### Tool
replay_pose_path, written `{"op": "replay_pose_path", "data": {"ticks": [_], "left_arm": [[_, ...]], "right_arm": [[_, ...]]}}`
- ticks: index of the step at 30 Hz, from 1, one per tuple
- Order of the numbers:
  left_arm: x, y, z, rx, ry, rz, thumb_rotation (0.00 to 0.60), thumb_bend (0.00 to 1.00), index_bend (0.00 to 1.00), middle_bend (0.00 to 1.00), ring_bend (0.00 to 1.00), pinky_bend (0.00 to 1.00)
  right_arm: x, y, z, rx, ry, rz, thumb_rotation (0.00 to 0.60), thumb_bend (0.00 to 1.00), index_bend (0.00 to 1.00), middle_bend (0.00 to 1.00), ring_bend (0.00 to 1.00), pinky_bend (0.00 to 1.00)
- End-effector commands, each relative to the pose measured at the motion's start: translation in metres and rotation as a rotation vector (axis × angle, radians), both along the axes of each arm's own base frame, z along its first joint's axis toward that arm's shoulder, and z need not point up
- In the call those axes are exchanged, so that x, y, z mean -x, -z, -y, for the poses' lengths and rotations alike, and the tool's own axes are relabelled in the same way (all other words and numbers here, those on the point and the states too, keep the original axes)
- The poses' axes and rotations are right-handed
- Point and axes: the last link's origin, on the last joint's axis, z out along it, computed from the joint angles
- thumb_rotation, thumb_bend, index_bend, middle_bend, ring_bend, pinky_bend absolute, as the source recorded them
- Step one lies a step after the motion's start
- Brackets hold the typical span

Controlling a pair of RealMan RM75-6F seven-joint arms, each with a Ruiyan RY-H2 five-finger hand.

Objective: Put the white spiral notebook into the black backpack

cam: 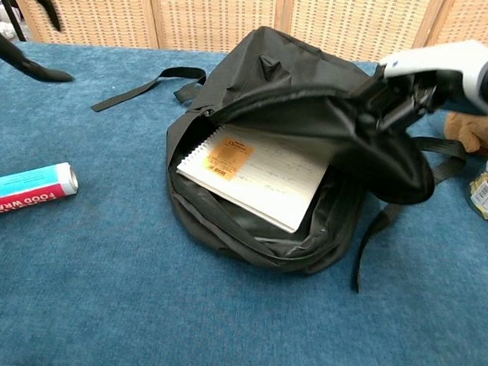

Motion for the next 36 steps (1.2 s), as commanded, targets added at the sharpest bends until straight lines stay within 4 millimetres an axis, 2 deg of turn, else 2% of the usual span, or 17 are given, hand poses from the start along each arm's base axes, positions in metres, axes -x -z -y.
{"op": "replay_pose_path", "data": {"ticks": [1,3,4,6,7,8,9,11,15,20,21,26,28,29,33,36], "left_arm": [[0.018,-0.025,0.000,-0.043,-0.125,-0.032,0.600,0.14,0.09,0.03,0.06,0.37],[0.022,-0.032,0.000,-0.060,-0.158,-0.032,0.600,0.14,0.03,0.00,0.05,0.36],[0.024,-0.035,0.001,-0.066,-0.166,-0.033,0.600,0.14,0.02,0.00,0.05,0.36],[0.028,-0.041,0.002,-0.079,-0.186,-0.039,0.600,0.14,0.00,0.00,0.04,0.36],[0.031,-0.044,0.003,-0.081,-0.200,-0.048,0.600,0.14,0.00,0.00,0.04,0.36],[0.036,-0.050,0.005,-0.087,-0.219,-0.063,0.600,0.13,0.00,0.00,0.03,0.35],[0.038,-0.053,0.007,-0.088,-0.230,-0.068,0.600,0.13,0.00,0.00,0.02,0.34],[0.041,-0.060,0.012,-0.088,-0.254,-0.072,0.600,0.13,0.00,0.00,0.01,0.32],[0.049,-0.072,0.021,-0.101,-0.308,-0.064,0.600,0.13,0.00,0.00,0.00,0.26],[0.060,-0.082,0.035,-0.106,-0.374,-0.067,0.600,0.13,0.00,0.00,0.00,0.18],[0.065,-0.085,0.043,-0.104,-0.403,-0.075,0.600,0.12,0.00,0.00,0.00,0.16],[0.071,-0.089,0.067,-0.098,-0.475,-0.080,0.600,0.13,0.00,0.00,0.00,0.07],[0.073,-0.089,0.079,-0.092,-0.499,-0.076,0.600,0.12,0.00,0.00,0.00,0.04],[0.075,-0.088,0.089,-0.093,-0.516,-0.071,0.600,0.12,0.00,0.00,0.00,0.03],[0.079,-0.087,0.108,-0.122,-0.535,-0.051,0.600,0.12,0.00,0.00,0.00,0.01],[0.082,-0.085,0.117,-0.138,-0.544,-0.034,0.600,0.12,0.00,0.00,0.00,0.00]], "right_arm": [[0.001,0.013,-0.014,-0.043,-0.028,-0.007,0.600,0.69,0.60,0.62,0.52,0.20],[0.002,0.021,-0.021,-0.075,-0.055,-0.014,0.600,0.66,0.55,0.58,0.47,0.17],[0.002,0.022,-0.023,-0.085,-0.066,-0.017,0.600,0.60,0.51,0.54,0.43,0.14],[0.004,0.028,-0.028,-0.107,-0.102,-0.026,0.600,0.31,0.36,0.39,0.29,0.06],[0.006,0.031,-0.030,-0.121,-0.127,-0.035,0.600,0.12,0.25,0.28,0.20,0.02],[0.007,0.033,-0.033,-0.131,-0.163,-0.054,0.600,0.03,0.15,0.18,0.12,0.00],[0.008,0.034,-0.034,-0.130,-0.183,-0.057,0.600,0.01,0.10,0.12,0.07,0.00],[0.011,0.033,-0.037,-0.116,-0.228,-0.060,0.600,0.00,0.01,0.01,0.00,0.00],[0.017,0.020,-0.042,-0.054,-0.293,-0.056,0.600,0.00,0.00,0.00,0.00,0.00],[0.036,-0.006,-0.044,0.055,-0.361,-0.112,0.600,0.00,0.00,0.00,0.00,0.00],[0.047,-0.020,-0.042,0.119,-0.375,-0.151,0.600,0.00,0.00,0.00,0.00,0.00],[0.084,-0.054,-0.038,0.308,-0.408,-0.233,0.600,0.00,0.00,0.00,0.00,0.00],[0.106,-0.070,-0.037,0.406,-0.407,-0.278,0.600,0.00,0.00,0.00,0.00,0.00],[0.126,-0.084,-0.038,0.486,-0.389,-0.329,0.600,0.00,0.00,0.00,0.00,0.00],[0.162,-0.104,-0.049,0.627,-0.331,-0.406,0.600,0.00,0.00,0.00,0.00,0.00],[0.180,-0.112,-0.060,0.693,-0.270,-0.440,0.600,0.00,0.00,0.00,0.00,0.00]]}}
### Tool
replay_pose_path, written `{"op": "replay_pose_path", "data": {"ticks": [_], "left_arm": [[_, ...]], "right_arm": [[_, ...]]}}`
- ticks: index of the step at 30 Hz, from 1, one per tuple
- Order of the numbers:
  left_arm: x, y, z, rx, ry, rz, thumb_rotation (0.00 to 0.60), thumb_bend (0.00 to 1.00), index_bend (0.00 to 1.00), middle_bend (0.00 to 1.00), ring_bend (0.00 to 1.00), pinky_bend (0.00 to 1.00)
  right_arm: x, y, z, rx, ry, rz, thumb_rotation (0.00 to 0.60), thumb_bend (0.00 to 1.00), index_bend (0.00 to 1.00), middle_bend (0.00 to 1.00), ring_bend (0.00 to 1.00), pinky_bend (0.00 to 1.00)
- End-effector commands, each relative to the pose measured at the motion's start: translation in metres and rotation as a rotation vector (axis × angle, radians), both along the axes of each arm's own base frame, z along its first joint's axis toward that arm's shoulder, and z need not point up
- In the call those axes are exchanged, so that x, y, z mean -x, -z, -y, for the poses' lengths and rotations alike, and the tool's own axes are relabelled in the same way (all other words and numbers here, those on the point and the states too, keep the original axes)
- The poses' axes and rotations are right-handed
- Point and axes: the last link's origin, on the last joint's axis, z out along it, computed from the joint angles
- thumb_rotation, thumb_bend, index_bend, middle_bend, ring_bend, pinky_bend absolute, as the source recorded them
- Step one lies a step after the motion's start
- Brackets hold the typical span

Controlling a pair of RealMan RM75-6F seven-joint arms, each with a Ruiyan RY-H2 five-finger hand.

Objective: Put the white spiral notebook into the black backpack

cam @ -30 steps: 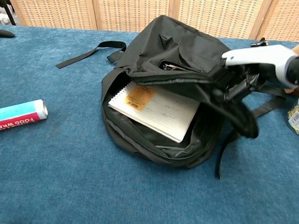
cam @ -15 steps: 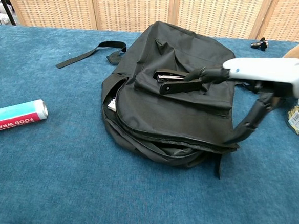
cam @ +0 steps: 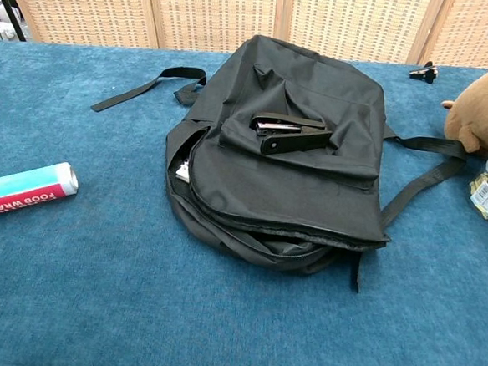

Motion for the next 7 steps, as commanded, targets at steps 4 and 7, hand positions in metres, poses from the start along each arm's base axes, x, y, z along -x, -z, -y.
{"op": "replay_pose_path", "data": {"ticks": [4,7], "left_arm": [[0.008,0.003,0.021,-0.021,-0.019,-0.002,0.600,0.12,0.00,0.00,0.00,0.00],[0.011,0.003,0.026,-0.021,-0.038,-0.015,0.600,0.12,0.00,0.00,0.00,0.00]], "right_arm": [[0.056,-0.023,-0.042,0.195,0.155,-0.004,0.600,0.00,0.00,0.00,0.00,0.00],[0.070,-0.026,-0.059,0.224,0.213,0.025,0.600,0.00,0.00,0.00,0.00,0.00]]}}
